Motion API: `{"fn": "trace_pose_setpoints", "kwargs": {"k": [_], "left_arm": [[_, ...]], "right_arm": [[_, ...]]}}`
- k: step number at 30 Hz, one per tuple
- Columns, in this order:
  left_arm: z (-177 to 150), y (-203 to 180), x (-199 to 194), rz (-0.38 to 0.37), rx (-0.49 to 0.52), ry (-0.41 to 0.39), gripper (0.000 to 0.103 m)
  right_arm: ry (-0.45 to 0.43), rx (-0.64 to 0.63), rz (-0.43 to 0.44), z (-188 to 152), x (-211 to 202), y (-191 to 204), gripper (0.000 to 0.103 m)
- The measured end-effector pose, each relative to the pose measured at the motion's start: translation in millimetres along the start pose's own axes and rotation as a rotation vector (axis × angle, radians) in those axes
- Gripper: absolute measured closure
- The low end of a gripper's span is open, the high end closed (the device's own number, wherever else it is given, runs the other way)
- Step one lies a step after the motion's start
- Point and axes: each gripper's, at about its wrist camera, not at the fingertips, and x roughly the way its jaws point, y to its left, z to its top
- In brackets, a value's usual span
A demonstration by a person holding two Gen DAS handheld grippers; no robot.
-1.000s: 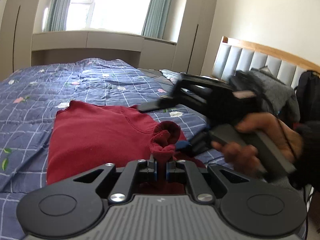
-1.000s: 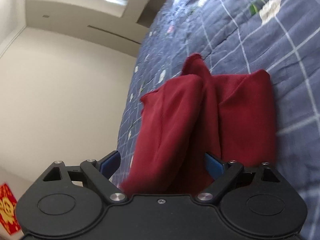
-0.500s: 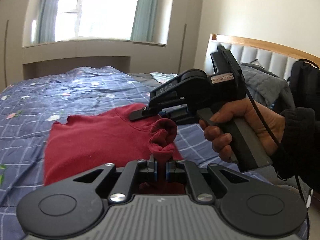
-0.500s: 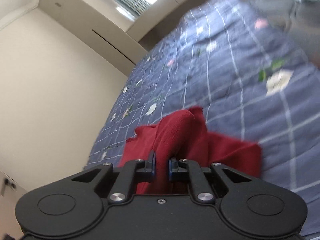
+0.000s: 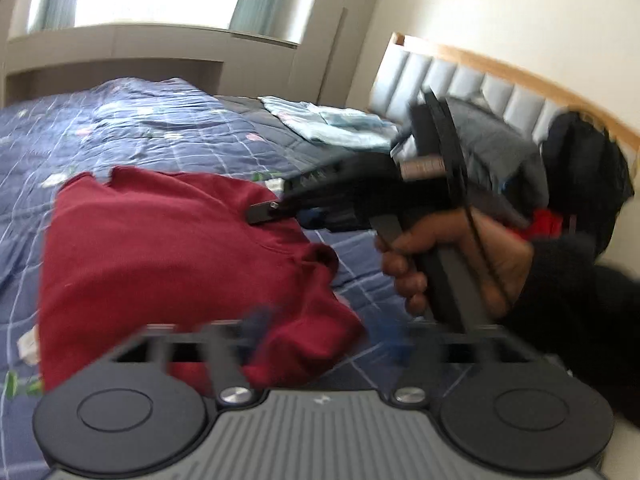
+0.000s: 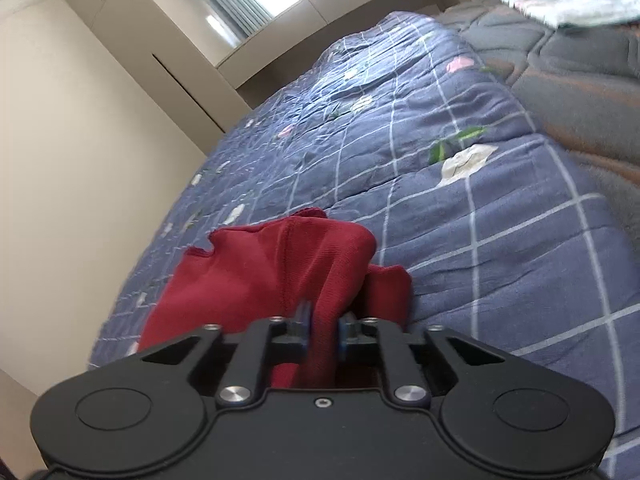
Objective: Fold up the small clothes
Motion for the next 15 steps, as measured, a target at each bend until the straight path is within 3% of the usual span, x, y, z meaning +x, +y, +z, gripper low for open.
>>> {"fn": "trace_pose_setpoints", "kwargs": {"k": [3, 4, 5, 9, 11, 15], "left_arm": [[8, 20, -24, 0.031, -0.057, -0.041, 0.004], [12, 30, -28, 0.06, -0.077, -0.051, 0.001], [18, 41, -31, 0.108, -0.102, -0.067, 0.0], [46, 94, -15, 0.368, -0.165, -0.092, 0.0], [57, 123, 6, 0.419, -0.182, -0.113, 0.0], [71, 169, 52, 0.545, -0.193, -0.033, 0.001]], "right_arm": [[-0.067, -0.097, -0.101, -1, -11, 14, 0.036], [-0.099, -0.132, -0.139, -1, -13, 19, 0.017], [-0.133, -0.178, -0.179, -1, -14, 26, 0.01], [-0.203, -0.411, -0.262, -3, 2, 57, 0.001], [-0.2, -0.52, -0.255, -6, 19, 72, 0.001], [-0.215, -0.671, -0.305, -8, 56, 86, 0.001]]}}
